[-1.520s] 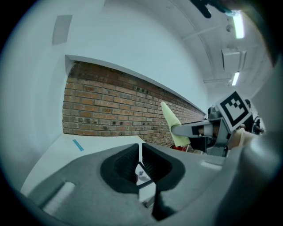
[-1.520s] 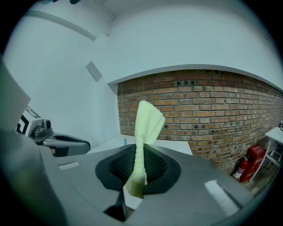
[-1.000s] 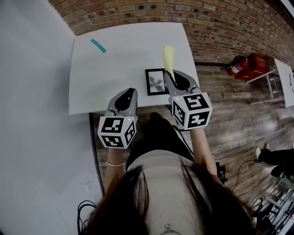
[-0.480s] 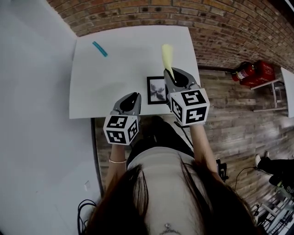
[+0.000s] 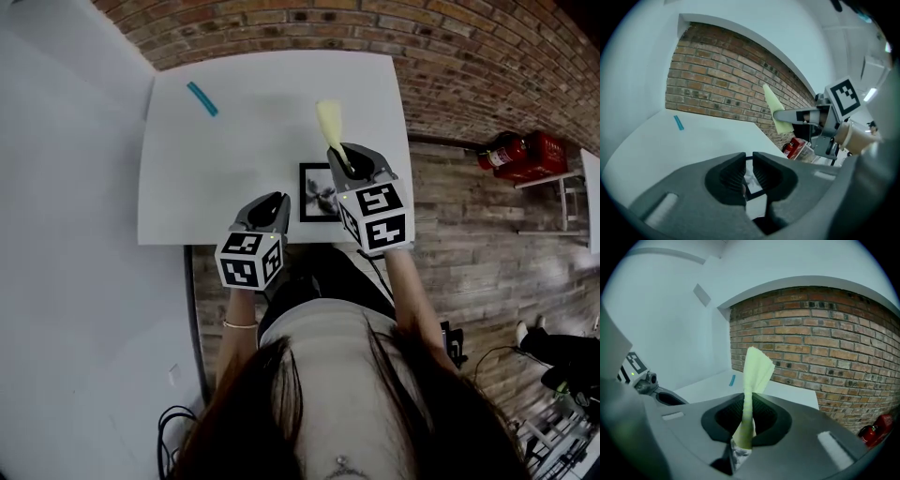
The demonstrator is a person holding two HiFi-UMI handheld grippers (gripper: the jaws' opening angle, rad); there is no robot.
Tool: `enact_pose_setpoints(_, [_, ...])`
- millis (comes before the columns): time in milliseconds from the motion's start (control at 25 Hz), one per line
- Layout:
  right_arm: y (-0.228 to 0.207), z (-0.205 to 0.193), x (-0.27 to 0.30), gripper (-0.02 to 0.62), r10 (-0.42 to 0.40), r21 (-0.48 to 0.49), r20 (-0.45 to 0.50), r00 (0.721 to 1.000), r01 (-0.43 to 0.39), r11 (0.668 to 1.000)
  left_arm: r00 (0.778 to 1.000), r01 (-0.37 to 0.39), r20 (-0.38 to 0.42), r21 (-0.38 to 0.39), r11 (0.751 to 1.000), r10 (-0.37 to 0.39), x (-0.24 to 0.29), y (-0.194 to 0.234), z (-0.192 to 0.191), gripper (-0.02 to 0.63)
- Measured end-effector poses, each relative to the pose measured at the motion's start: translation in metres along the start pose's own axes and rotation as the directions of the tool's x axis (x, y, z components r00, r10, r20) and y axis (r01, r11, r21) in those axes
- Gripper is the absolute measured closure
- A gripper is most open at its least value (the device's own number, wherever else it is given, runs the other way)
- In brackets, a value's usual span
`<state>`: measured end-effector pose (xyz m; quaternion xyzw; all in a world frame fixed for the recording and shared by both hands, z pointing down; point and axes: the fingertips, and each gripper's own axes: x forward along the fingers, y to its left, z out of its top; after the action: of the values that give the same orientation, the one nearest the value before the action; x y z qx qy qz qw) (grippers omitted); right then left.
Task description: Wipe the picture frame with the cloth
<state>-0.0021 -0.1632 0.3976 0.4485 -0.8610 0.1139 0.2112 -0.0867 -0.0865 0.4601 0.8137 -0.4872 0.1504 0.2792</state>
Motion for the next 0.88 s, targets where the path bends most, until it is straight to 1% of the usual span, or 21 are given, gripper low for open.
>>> enact_pose_setpoints(360, [0.000,-0.032,0.036,0.557,0.056,-0.073,-0.104,0.993,-0.064,0.995,0.995,-0.009,-0.098,-0.052,0.999,0.004,0.026,0.011,-0.030,0.543])
enact_pose_setpoints(560, [0.004,-0.049,0.052,0.557,0.087,-0.084,-0.151,0.985,-0.100,0.991,0.989,-0.008,-0.146,-0.075,0.997,-0.003,0.037,0.015,-0.047,0.540])
enact_pose_setpoints(880, [0.010,-0.072,0.074,0.557,0.133,-0.093,-0.229,0.964,-0.158,0.983,0.980,-0.005,-0.198,-0.112,0.994,-0.018,0.049,0.017,-0.065,0.531])
